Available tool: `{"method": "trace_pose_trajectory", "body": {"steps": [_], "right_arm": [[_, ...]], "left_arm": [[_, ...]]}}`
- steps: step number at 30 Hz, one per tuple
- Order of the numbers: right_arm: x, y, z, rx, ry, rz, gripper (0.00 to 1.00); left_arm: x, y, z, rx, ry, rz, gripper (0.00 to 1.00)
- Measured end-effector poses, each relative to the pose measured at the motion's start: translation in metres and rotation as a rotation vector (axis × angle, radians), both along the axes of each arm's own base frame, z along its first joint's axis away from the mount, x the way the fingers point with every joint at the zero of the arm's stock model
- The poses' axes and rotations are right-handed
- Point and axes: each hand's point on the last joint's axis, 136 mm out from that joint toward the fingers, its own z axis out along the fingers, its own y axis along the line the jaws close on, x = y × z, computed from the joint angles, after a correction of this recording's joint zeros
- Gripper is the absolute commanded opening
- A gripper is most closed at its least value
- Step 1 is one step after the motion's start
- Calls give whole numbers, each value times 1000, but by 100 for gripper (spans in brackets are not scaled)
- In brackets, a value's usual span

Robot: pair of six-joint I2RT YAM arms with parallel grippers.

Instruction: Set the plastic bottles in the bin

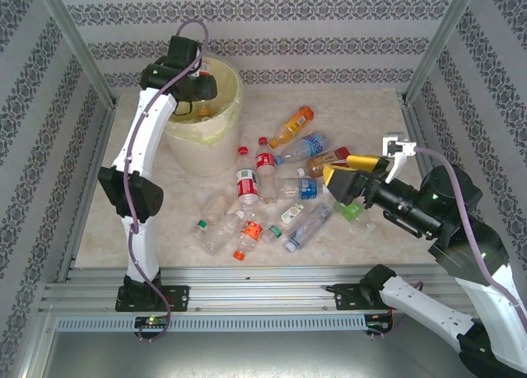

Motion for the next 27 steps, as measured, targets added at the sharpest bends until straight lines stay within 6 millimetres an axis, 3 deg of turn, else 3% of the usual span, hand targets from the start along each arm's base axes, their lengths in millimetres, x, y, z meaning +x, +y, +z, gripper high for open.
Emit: {"method": "trace_pose_trajectory", "body": {"steps": [11,17,21,27], "right_arm": [[3,-9,-16,-41,49,-52,98],[6,-15,-40,-104,114,-94,98],[8,-20,-60,-148,167,-123,98],[12,-29,-98,-219,272,-182,98]], "left_arm": [[-4,1,-38,4,123,-9,59],[-7,-1,-39,-2,135,-23,84],[-9,-3,-33,-14,124,-34,100],[-19,-4,4,-46,52,-50,100]]}}
